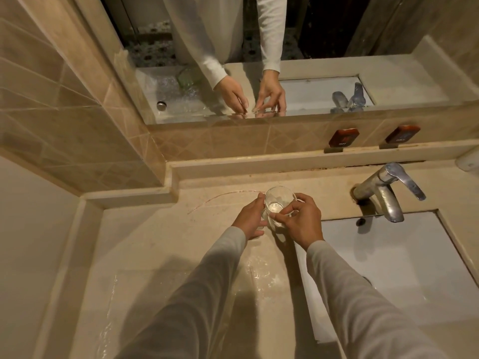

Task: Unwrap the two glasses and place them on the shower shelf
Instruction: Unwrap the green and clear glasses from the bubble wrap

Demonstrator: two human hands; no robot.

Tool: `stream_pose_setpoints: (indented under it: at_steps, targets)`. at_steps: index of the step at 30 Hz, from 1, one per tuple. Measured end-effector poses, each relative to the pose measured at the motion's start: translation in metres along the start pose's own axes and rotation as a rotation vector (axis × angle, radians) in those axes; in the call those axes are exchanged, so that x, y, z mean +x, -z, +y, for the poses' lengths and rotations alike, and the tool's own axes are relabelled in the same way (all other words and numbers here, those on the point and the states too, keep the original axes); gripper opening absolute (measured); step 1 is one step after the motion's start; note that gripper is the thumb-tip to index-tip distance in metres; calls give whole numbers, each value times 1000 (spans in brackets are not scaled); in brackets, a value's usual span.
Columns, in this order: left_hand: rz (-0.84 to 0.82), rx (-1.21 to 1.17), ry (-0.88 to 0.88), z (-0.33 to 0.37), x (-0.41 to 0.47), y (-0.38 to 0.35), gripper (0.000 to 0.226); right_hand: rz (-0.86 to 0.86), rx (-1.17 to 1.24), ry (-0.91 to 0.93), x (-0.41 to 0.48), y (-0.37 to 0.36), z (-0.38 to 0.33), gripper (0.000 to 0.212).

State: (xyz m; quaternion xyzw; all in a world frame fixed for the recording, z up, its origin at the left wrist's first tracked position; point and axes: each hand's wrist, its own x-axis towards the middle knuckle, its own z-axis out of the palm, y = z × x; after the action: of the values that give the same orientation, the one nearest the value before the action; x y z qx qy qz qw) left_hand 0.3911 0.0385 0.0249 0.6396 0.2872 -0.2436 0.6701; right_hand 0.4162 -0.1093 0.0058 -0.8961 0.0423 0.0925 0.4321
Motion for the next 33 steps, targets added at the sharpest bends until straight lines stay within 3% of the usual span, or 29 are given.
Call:
stream_pose_setpoints:
  at_steps: [6, 13, 17, 21, 27, 30, 33]
  targets:
    - [15, 60, -16, 2, -12, -3, 60, -50, -38, 0, -2, 7, -3, 25]
    - [80, -42, -29, -7, -35, 12, 71, -107, -77, 44, -22, 15, -13, 55]
    - [157, -77, -57, -14, -67, 29, 38, -105, -78, 83, -37, 18, -23, 54]
    - [259, -78, -191, -24, -101, 57, 41, -93, -51, 121, -57, 21, -31, 50]
    - [473, 82, -249, -86, -170, 120, 14, -114, 26, 181, -100, 20, -36, 45]
    - [514, 275, -258, -132, -197, 136, 17, -212, 100, 145, -126, 10, -38, 50]
    - [492, 315, -242, -178, -218, 134, 28, -275, 104, 146, -160, -7, -34, 53]
